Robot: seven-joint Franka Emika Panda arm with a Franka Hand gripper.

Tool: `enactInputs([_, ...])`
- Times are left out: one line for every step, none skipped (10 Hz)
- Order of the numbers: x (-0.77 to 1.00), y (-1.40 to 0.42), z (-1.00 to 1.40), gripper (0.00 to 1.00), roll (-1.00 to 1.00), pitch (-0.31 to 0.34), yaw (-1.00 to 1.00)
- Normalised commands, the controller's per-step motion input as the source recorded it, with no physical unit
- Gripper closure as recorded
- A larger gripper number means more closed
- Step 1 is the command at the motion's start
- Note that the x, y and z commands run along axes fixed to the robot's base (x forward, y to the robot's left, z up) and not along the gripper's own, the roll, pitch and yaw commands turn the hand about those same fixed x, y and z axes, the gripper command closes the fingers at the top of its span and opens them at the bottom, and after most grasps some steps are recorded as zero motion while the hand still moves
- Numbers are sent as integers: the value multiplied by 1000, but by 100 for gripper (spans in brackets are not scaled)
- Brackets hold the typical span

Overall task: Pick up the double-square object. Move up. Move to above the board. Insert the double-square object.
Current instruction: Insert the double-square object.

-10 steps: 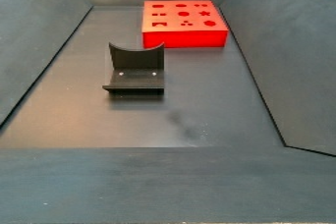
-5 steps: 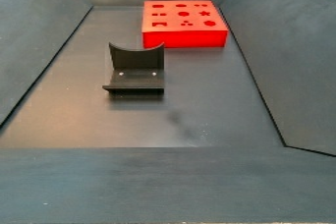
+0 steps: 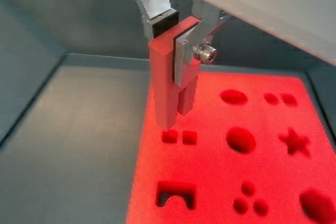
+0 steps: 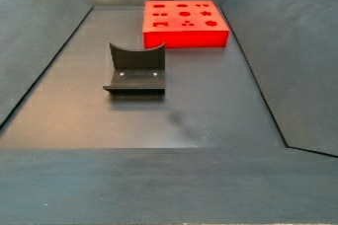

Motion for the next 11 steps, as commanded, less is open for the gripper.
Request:
enactInputs([0,0,-380,100,0,-26,-1000])
enactInputs([0,0,-380,100,0,-26,-1000])
enactInputs([0,0,-380,100,0,-26,-1000])
enactInputs([0,0,-377,100,0,-27,-1000])
enactInputs([0,0,-380,100,0,-43,-1000])
enactInputs([0,0,-371,100,0,-69,-1000])
enactInputs([9,0,-371,100,-10,-131,-1000])
enactInputs([0,0,-200,100,-41,-124,-1000])
enactInputs([0,0,0,100,0,10,0])
enactInputs([246,-89,0,100,-24,-156,-469])
enactInputs([6,0,-51,100,-54,-140,-994])
